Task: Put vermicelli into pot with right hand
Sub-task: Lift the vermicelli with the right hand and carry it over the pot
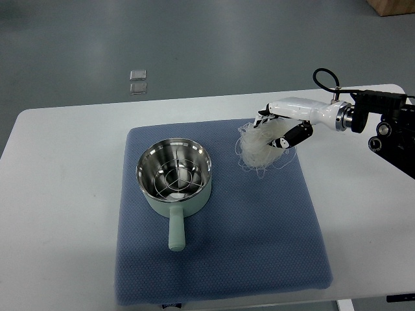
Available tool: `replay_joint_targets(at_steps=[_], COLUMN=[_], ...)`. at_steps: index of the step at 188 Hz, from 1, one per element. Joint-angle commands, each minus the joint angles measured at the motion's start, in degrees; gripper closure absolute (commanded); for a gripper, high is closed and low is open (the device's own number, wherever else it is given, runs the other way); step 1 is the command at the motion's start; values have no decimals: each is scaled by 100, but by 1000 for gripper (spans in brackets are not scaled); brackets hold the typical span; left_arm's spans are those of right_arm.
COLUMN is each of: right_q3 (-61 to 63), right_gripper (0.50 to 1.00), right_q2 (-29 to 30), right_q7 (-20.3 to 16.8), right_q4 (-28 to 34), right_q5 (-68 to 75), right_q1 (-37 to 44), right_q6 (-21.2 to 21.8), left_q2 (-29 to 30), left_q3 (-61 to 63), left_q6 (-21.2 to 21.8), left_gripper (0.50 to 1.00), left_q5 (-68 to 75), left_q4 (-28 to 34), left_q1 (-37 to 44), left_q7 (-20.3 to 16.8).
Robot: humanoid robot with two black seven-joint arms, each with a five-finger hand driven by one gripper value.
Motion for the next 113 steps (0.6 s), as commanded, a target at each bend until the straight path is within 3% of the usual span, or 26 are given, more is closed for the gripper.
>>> replay_joint_targets(at_steps=[1,64,113], right_q3=[8,8,-18], right_gripper=[1000,1000,1000], right_q2=[-29,129,1104], right_q7=[1,-8,-8], right_q4=[0,-88,-88], right_q5=[139,298,306], right_q1=[255,1117,1372], right_q6=[17,140,245], left_q2=[0,0,0], left_q3=[0,0,9], left_q6=[0,0,0], left_gripper=[500,500,500], left_q5=[0,0,0], left_q4=[0,0,0], left_q1=[0,0,0], left_q7=[0,0,0])
